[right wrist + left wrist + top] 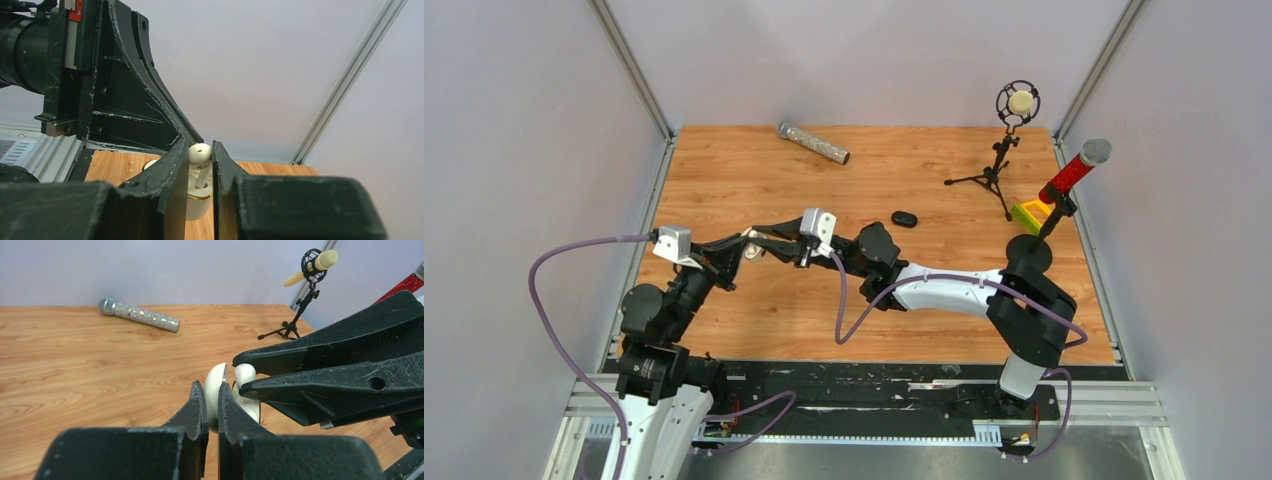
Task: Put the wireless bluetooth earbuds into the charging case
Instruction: Place the earbud in the charging case.
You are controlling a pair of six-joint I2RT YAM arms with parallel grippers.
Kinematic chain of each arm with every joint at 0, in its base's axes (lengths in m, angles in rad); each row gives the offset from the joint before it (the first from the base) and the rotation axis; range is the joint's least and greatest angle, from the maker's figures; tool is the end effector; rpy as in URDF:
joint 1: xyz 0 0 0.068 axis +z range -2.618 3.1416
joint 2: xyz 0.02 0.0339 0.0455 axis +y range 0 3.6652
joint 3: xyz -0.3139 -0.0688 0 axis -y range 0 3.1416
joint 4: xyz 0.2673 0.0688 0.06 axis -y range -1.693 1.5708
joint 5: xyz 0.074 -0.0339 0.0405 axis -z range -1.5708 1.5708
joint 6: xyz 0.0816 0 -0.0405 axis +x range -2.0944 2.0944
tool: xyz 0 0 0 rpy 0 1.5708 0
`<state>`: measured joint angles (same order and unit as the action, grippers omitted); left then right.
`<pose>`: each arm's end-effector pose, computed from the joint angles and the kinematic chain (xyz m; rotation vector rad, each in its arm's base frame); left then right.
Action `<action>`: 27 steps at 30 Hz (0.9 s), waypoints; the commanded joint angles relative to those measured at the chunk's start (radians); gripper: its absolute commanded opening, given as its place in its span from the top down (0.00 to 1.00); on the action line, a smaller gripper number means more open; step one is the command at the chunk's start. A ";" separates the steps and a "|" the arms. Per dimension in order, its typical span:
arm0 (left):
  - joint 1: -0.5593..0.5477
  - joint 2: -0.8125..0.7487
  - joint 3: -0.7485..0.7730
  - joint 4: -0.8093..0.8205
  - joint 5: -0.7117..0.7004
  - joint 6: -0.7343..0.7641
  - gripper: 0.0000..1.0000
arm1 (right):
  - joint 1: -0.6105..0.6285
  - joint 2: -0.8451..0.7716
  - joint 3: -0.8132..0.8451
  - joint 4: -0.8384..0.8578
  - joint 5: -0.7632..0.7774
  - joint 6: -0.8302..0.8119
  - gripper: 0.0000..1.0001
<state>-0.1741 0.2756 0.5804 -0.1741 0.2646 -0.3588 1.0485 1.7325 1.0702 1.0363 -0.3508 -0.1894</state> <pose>0.1011 -0.0394 0.3563 0.0858 1.4725 -0.6250 0.2044 0.4113 0.3613 -0.9789 0.8204 0.9543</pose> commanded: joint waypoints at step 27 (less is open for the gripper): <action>0.010 -0.016 0.030 0.063 -0.030 0.012 1.00 | -0.002 -0.070 -0.067 -0.005 -0.045 0.031 1.00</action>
<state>-0.1745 0.2752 0.5804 -0.1837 0.2890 -0.3573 1.0485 1.7046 1.0340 1.0363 -0.3595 -0.1848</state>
